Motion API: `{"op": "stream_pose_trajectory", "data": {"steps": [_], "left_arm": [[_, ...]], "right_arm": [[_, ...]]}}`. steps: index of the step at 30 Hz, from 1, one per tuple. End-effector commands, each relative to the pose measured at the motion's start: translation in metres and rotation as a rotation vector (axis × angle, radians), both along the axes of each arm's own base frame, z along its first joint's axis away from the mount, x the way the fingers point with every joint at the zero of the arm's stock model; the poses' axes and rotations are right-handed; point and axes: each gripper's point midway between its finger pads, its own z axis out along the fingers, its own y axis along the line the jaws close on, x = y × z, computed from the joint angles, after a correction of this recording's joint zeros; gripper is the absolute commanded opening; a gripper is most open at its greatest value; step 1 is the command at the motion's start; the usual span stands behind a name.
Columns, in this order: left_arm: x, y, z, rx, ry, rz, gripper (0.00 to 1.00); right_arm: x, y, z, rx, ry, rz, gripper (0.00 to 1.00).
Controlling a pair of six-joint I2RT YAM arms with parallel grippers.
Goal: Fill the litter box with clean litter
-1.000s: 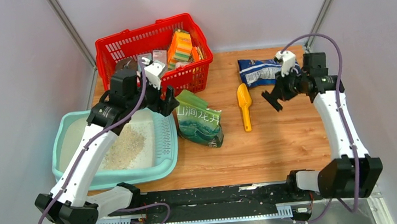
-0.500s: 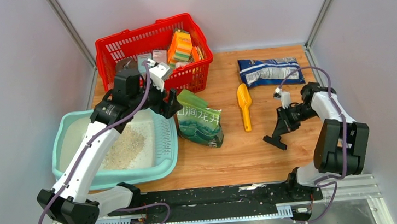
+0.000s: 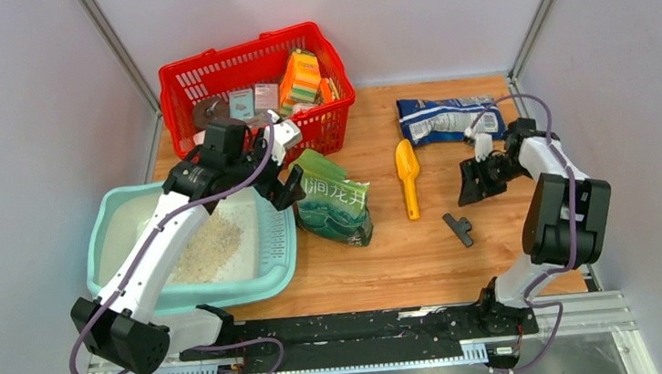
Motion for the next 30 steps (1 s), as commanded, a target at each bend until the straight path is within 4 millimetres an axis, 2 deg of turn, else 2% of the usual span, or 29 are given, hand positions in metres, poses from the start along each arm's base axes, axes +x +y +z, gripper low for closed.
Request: {"op": "stream_pose_trajectory", "data": {"steps": [1, 2, 3, 5, 6, 7, 8, 10, 11, 12, 15, 16, 17, 19, 20, 21, 22, 23, 24, 26, 27, 28, 30], "left_arm": [[0.017, 0.007, 0.028, -0.008, -0.096, 0.079, 1.0], [0.019, 0.008, 0.027, -0.015, -0.086, 0.113, 1.0], [0.021, 0.008, 0.029, -0.044, -0.067, 0.162, 1.0], [0.025, 0.013, 0.025, -0.055, -0.043, 0.237, 1.0], [0.027, 0.012, 0.026, -0.09, -0.017, 0.287, 1.0], [0.029, 0.014, 0.025, -0.099, 0.001, 0.32, 1.0], [0.03, 0.012, 0.022, -0.117, 0.03, 0.334, 1.0], [0.032, 0.008, 0.02, -0.168, 0.088, 0.372, 1.0], [0.034, 0.007, 0.014, -0.166, 0.114, 0.385, 1.0], [0.034, 0.005, 0.012, -0.177, 0.14, 0.398, 1.0], [0.031, 0.002, 0.004, -0.185, 0.184, 0.39, 0.99], [0.028, 0.002, 0.002, -0.185, 0.191, 0.38, 0.98], [0.027, 0.003, 0.001, -0.177, 0.184, 0.369, 0.98], [0.021, 0.003, -0.003, -0.16, 0.182, 0.329, 0.97], [0.019, 0.004, -0.004, -0.143, 0.172, 0.313, 0.97], [0.015, 0.006, -0.007, -0.128, 0.182, 0.308, 0.97], [0.013, 0.006, -0.007, -0.125, 0.185, 0.297, 0.96], [0.011, 0.007, -0.007, -0.119, 0.178, 0.283, 0.96], [0.008, 0.007, -0.007, -0.115, 0.181, 0.272, 0.96], [0.002, 0.006, -0.004, -0.121, 0.174, 0.24, 0.96], [0.0, 0.006, -0.004, -0.12, 0.179, 0.233, 0.96], [-0.003, 0.005, -0.003, -0.125, 0.183, 0.22, 0.96], [-0.007, 0.007, 0.001, -0.123, 0.174, 0.211, 0.96]], "right_arm": [[0.059, 0.005, 0.082, 0.07, -0.3, -0.127, 0.63], [0.065, 0.013, 0.096, 0.101, -0.347, -0.138, 0.71], [0.065, 0.025, 0.119, 0.147, -0.408, -0.139, 0.75], [0.067, 0.047, 0.139, 0.21, -0.444, -0.125, 0.78], [0.062, 0.074, 0.147, 0.246, -0.445, -0.061, 0.8], [0.058, 0.088, 0.154, 0.268, -0.444, -0.032, 0.8], [0.048, 0.116, 0.158, 0.321, -0.399, 0.003, 0.79], [0.042, 0.149, 0.173, 0.43, -0.402, 0.053, 0.8], [0.033, 0.167, 0.169, 0.473, -0.363, 0.069, 0.83], [0.028, 0.179, 0.175, 0.538, -0.303, 0.041, 0.84], [0.031, 0.206, 0.174, 0.616, -0.215, 0.034, 0.87], [0.04, 0.212, 0.178, 0.643, -0.234, 0.032, 0.88], [0.048, 0.216, 0.171, 0.669, -0.181, -0.001, 0.89], [0.062, 0.227, 0.185, 0.763, -0.132, -0.038, 0.89], [0.068, 0.233, 0.178, 0.778, -0.084, -0.048, 0.9], [0.073, 0.24, 0.187, 0.803, -0.083, -0.026, 0.9], [0.075, 0.247, 0.188, 0.816, -0.063, -0.012, 0.91], [0.071, 0.259, 0.188, 0.821, -0.038, 0.023, 0.91], [0.073, 0.267, 0.179, 0.823, 0.009, 0.035, 0.92], [0.07, 0.286, 0.179, 0.834, 0.068, 0.051, 0.93], [0.07, 0.292, 0.17, 0.838, 0.115, 0.048, 0.93], [0.071, 0.297, 0.172, 0.855, 0.116, 0.065, 0.92], [0.06, 0.311, 0.172, 0.867, 0.165, 0.123, 0.89]]}}
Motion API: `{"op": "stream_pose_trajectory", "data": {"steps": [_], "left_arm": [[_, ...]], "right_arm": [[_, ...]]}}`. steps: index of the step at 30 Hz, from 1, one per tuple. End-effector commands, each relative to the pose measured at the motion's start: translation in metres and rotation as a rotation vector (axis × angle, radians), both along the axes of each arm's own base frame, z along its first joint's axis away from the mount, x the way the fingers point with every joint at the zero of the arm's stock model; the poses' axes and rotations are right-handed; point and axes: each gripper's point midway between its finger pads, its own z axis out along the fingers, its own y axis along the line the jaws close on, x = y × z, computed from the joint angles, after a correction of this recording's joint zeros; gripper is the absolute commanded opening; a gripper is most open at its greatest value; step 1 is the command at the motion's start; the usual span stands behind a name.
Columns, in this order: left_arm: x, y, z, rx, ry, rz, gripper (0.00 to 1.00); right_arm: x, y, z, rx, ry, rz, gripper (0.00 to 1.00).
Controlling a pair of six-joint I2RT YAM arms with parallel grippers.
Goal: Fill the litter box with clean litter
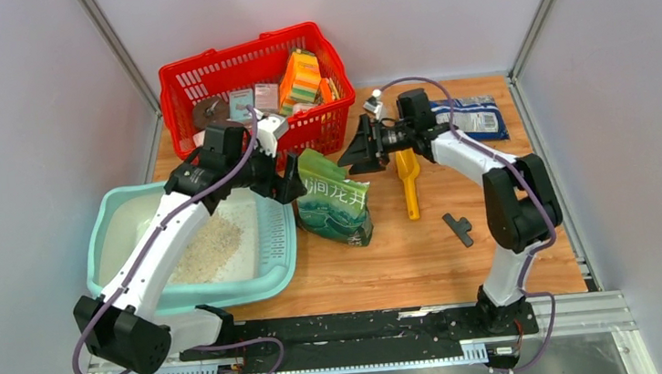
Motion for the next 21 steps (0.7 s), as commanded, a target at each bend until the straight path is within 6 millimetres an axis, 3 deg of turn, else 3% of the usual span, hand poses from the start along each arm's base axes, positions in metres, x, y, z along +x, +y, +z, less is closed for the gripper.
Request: {"op": "stream_pose_trajectory", "data": {"steps": [1, 7, 12, 14, 19, 21], "left_arm": [[-0.015, 0.003, 0.015, -0.012, -0.041, -0.054, 0.96], [-0.013, 0.008, 0.032, -0.019, -0.081, -0.042, 0.97], [0.001, 0.008, 0.048, -0.033, -0.122, -0.025, 0.97], [0.007, 0.006, 0.049, -0.026, -0.133, -0.029, 0.97], [0.015, 0.002, 0.054, -0.019, -0.168, -0.072, 0.97], [0.022, 0.001, 0.057, -0.007, -0.214, -0.088, 0.97]], "right_arm": [[-0.012, 0.032, 0.029, 0.108, 0.021, 0.136, 0.86], [-0.018, 0.033, 0.046, 0.147, -0.01, 0.194, 0.65], [-0.02, 0.032, 0.075, 0.144, -0.163, 0.193, 0.33], [-0.023, 0.031, 0.074, 0.114, -0.216, 0.196, 0.22], [-0.031, 0.032, 0.075, 0.047, -0.321, 0.194, 0.09], [-0.031, 0.033, 0.073, 0.011, -0.386, 0.188, 0.0]]}}
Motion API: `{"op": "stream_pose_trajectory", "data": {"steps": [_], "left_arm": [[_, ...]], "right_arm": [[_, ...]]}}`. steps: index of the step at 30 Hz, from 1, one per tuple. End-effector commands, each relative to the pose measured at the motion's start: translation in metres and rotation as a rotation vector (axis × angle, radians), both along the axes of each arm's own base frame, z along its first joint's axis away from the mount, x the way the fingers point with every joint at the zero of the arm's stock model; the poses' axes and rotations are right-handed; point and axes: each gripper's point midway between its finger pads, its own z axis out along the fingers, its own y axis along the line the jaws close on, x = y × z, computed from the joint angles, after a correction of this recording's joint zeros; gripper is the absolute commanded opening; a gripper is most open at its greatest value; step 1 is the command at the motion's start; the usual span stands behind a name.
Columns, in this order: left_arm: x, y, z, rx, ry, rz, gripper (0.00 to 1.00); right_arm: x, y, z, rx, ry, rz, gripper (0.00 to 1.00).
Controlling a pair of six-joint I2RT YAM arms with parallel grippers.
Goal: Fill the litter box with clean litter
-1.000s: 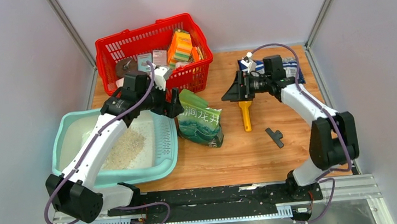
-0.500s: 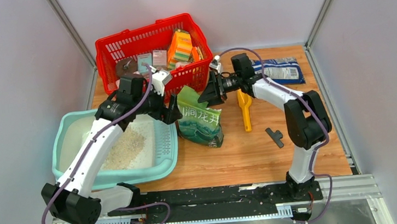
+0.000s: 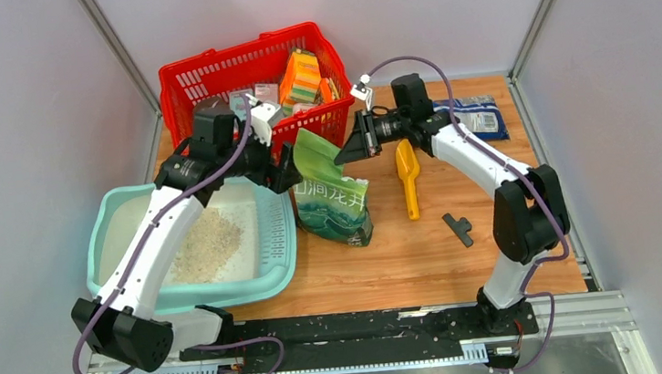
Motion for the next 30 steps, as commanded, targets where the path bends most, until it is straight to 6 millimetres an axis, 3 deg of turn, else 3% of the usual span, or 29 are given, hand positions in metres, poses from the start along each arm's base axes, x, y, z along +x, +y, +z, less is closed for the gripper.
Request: {"op": "stream_pose_trajectory", "data": {"steps": [1, 5, 11, 19, 23, 26, 30], "left_arm": [[0.019, -0.005, 0.022, 0.006, -0.137, -0.053, 0.98], [0.034, -0.003, 0.045, 0.057, -0.287, -0.101, 1.0], [0.027, -0.001, 0.065, 0.195, -0.538, -0.335, 1.0], [0.028, -0.002, 0.066, 0.285, -0.642, -0.472, 1.0], [0.015, -0.007, 0.058, 0.293, -0.638, -0.596, 0.99], [0.005, -0.015, 0.052, 0.247, -0.594, -0.668, 0.95], [-0.013, -0.025, 0.044, 0.172, -0.519, -0.773, 0.73]], "right_arm": [[-0.01, 0.0, 0.026, -0.035, -0.226, 0.004, 0.0], [-0.015, 0.002, 0.054, -0.044, -0.445, 0.044, 0.0], [-0.033, 0.012, 0.078, -0.088, -0.683, 0.145, 0.0], [-0.049, 0.029, 0.094, -0.079, -0.863, 0.247, 0.0], [-0.047, 0.031, 0.102, -0.082, -0.891, 0.249, 0.0], [-0.045, 0.033, 0.105, -0.078, -0.887, 0.245, 0.0], [-0.042, 0.035, 0.104, -0.08, -0.878, 0.225, 0.0]]}}
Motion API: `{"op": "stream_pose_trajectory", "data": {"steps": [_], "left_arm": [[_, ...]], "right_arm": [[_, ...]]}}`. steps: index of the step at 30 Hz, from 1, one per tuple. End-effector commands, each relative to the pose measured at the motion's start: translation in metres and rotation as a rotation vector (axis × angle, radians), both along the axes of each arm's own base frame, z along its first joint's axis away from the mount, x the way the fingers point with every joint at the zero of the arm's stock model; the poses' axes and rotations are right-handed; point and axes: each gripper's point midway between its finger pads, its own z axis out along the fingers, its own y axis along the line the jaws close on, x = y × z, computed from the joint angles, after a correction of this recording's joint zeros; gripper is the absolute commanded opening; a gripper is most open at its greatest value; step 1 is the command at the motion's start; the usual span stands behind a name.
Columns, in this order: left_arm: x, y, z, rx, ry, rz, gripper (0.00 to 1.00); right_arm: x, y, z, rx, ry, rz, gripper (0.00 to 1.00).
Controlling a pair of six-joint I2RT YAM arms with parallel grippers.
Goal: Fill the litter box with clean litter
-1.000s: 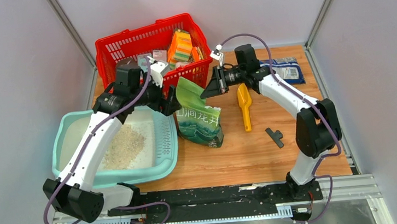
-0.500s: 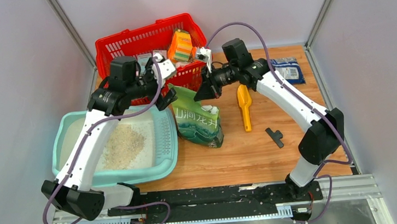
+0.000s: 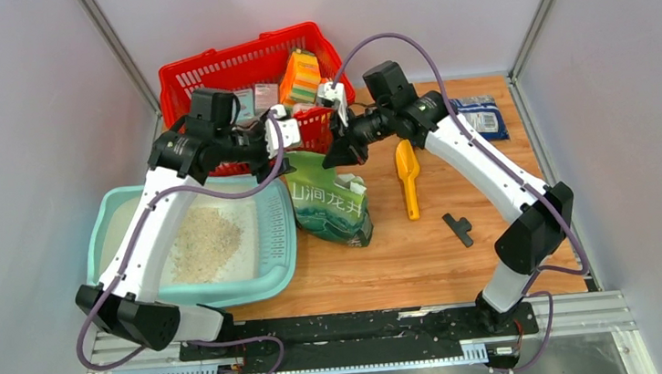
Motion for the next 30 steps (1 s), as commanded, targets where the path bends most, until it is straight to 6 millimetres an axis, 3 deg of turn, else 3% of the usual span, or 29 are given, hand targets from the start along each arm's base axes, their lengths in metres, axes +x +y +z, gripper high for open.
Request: {"op": "stream_pose_trajectory", "data": {"steps": [1, 7, 8, 9, 11, 13, 14, 15, 16, 18, 19, 21, 22, 23, 30], "left_arm": [[-0.027, -0.013, -0.006, -0.02, 0.103, -0.172, 0.7], [-0.022, -0.023, -0.018, -0.014, 0.152, -0.184, 0.44], [-0.022, -0.026, -0.019, -0.012, 0.161, -0.189, 0.37], [-0.021, -0.028, -0.019, -0.01, 0.164, -0.185, 0.13], [-0.02, -0.03, -0.016, -0.021, 0.17, -0.181, 0.02], [-0.019, -0.033, -0.01, -0.045, 0.166, -0.162, 0.0], [-0.018, -0.033, -0.005, -0.06, 0.164, -0.148, 0.0], [-0.014, -0.033, -0.002, -0.067, 0.163, -0.116, 0.0], [-0.007, -0.035, 0.008, -0.108, 0.165, -0.061, 0.0], [0.005, -0.033, 0.014, -0.135, 0.155, 0.029, 0.0], [0.01, -0.035, 0.033, -0.204, 0.133, 0.078, 0.0], [0.013, -0.033, 0.038, -0.266, 0.157, 0.158, 0.0], [0.014, -0.033, 0.055, -0.313, 0.11, 0.169, 0.0], [0.014, -0.033, 0.058, -0.33, 0.113, 0.183, 0.0], [-0.003, -0.028, 0.049, -0.353, 0.196, 0.217, 0.0]], "right_arm": [[-0.001, 0.011, 0.055, 0.136, -0.148, 0.05, 0.0], [-0.001, 0.012, 0.056, 0.136, -0.152, 0.054, 0.0], [-0.001, 0.011, 0.055, 0.134, -0.148, 0.053, 0.0], [0.0, 0.011, 0.055, 0.132, -0.148, 0.048, 0.0], [0.002, 0.009, 0.055, 0.126, -0.151, 0.035, 0.0], [0.008, 0.003, 0.058, 0.12, -0.142, -0.013, 0.03], [0.018, -0.004, 0.059, 0.118, -0.134, -0.061, 0.11], [0.027, -0.008, 0.062, 0.12, -0.129, -0.112, 0.26], [0.043, -0.019, 0.064, 0.118, -0.122, -0.19, 0.55], [0.072, -0.038, 0.066, 0.101, -0.087, -0.401, 0.74], [0.08, -0.047, 0.067, 0.088, -0.088, -0.461, 0.83], [0.085, -0.06, 0.056, 0.027, -0.064, -0.556, 0.87], [0.08, -0.063, 0.056, 0.021, -0.043, -0.566, 0.88], [0.074, -0.063, 0.048, 0.007, -0.002, -0.566, 0.88], [0.032, -0.08, -0.012, -0.186, 0.19, -0.641, 0.88]]}}
